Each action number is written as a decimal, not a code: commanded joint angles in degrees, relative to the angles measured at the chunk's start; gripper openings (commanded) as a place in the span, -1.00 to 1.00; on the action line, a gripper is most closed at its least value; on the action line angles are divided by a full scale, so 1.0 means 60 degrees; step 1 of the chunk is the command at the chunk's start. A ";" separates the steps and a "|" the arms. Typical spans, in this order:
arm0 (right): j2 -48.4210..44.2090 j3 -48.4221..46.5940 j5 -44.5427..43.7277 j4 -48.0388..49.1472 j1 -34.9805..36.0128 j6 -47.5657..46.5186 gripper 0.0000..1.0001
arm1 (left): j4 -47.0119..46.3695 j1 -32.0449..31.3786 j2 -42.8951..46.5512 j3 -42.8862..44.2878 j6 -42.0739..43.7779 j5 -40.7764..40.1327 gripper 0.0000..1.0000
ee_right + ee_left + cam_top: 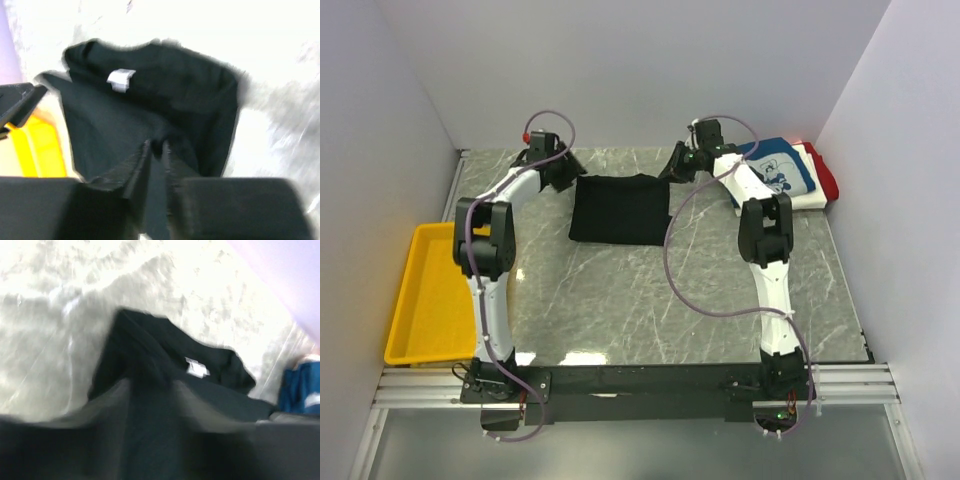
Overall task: Fold and stack the t-shirts
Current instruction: Fold the tshirt, then neatly place the folded tshirt to the corner
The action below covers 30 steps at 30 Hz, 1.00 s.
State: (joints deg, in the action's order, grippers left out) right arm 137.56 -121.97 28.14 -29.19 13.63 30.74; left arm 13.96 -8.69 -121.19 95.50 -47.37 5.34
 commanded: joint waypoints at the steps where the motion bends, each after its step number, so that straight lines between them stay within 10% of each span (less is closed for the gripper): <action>1: 0.0701 -0.1526 0.0363 -0.0248 -0.0410 0.0076 -0.42 | -0.0656 0.0364 -0.0778 0.1291 0.0323 0.1099 0.51; 4: 0.0512 -0.1089 0.0291 0.0088 -0.0601 0.0121 -0.08 | -0.0803 0.0452 -0.0823 0.1455 0.0410 0.1249 0.88; 11: -0.1491 0.1879 -0.0236 0.0762 -0.0602 -0.0173 0.06 | -0.0906 0.0423 0.0770 -0.0153 0.0220 0.0460 0.82; 15: -0.2154 0.2938 -0.0573 0.0997 -0.0412 -0.0435 0.09 | -0.0613 0.0204 0.1534 -0.1033 0.0220 -0.0113 0.40; 21: -0.2389 0.4023 -0.0428 0.1612 -0.0177 -0.0685 0.32 | -0.0100 -0.0762 0.1828 -0.1604 0.0191 -0.0262 -0.93; 30: -0.2403 0.4654 -0.0676 0.1745 0.0291 -0.0861 0.39 | -0.0333 -0.2329 0.1785 -0.2629 -0.0146 -0.0188 -0.99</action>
State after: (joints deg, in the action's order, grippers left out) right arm 125.56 -94.83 25.45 -20.97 14.26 27.05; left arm 13.28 -20.56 -111.79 81.54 -46.98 4.10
